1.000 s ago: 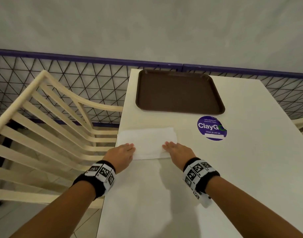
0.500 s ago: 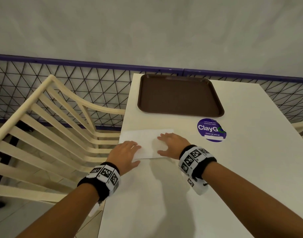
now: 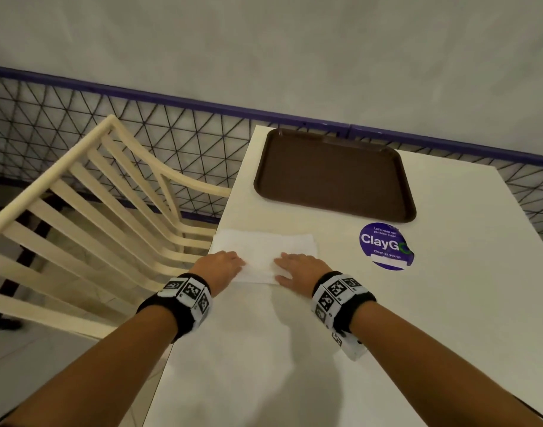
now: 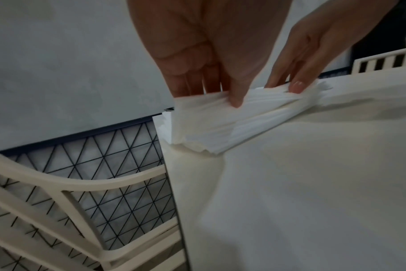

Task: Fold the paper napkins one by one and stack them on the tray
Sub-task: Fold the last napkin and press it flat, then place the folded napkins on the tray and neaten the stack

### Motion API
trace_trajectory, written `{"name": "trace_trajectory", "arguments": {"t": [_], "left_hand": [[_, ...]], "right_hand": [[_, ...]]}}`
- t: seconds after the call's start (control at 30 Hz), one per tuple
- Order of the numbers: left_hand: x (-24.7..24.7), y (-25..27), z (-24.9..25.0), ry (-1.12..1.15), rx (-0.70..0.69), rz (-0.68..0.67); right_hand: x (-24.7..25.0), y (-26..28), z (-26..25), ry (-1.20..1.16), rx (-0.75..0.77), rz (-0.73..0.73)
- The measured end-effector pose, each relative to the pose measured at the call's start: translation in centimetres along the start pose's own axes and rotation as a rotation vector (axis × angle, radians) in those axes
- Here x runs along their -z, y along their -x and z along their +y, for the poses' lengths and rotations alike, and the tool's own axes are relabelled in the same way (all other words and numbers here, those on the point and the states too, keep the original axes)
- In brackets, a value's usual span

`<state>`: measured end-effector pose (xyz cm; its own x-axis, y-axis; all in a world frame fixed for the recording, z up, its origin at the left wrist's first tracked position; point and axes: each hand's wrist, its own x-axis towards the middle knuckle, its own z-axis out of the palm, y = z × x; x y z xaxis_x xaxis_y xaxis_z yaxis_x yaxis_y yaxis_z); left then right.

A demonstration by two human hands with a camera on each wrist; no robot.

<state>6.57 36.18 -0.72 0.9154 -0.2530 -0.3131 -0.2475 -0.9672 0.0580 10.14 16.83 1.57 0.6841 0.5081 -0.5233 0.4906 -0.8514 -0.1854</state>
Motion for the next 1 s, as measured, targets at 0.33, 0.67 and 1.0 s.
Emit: {"name": "trace_trajectory", "arguments": {"t": [0.33,0.67,1.0], "left_hand": [[1.0,0.4,0.4,0.11,0.05,0.385],[3.1,-0.2,6.2,1.709,0.631,0.257],[5.0,-3.1,10.9,1.772,0.341,0.122]], "right_hand": [[0.9,-0.9,-0.3,0.145,0.054,0.142],[1.9,1.8,-2.1,0.079,0.18,0.4],[1.9,6.9,5.8,-1.252,-0.19,0.483]]}}
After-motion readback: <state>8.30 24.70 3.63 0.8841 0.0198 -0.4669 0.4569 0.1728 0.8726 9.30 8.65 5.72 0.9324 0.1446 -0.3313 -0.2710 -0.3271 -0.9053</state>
